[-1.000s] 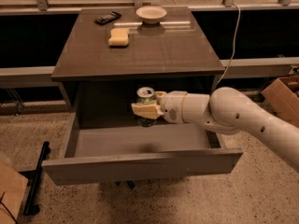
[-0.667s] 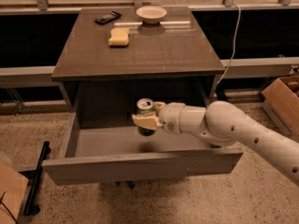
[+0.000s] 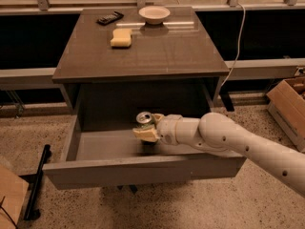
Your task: Place green can into top drawer
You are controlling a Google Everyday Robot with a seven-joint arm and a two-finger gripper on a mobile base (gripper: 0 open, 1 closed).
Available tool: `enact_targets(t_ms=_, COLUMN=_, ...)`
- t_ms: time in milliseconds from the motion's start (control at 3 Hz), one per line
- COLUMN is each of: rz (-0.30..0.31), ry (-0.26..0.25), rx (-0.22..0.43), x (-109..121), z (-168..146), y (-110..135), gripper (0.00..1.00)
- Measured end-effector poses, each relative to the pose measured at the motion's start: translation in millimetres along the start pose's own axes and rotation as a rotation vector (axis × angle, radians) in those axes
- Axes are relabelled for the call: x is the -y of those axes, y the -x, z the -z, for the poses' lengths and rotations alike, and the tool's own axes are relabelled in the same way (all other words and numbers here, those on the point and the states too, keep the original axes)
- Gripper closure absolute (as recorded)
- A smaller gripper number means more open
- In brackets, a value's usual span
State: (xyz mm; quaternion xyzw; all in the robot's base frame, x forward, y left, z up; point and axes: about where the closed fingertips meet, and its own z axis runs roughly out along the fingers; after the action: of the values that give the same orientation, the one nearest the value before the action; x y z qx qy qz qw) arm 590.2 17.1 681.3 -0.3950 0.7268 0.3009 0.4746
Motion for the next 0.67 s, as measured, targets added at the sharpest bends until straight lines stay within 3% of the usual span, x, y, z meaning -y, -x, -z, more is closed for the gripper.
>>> enact_targets(t_ms=333, rz=0.028, ry=0.002, rx=-0.002, x=8.8, z=-15.0, y=-6.0, gripper=0.81)
enact_targets(t_ms=667, rz=0.049, ry=0.029, rx=0.007, x=14.6, z=-31.0, y=-5.1, gripper=0.58)
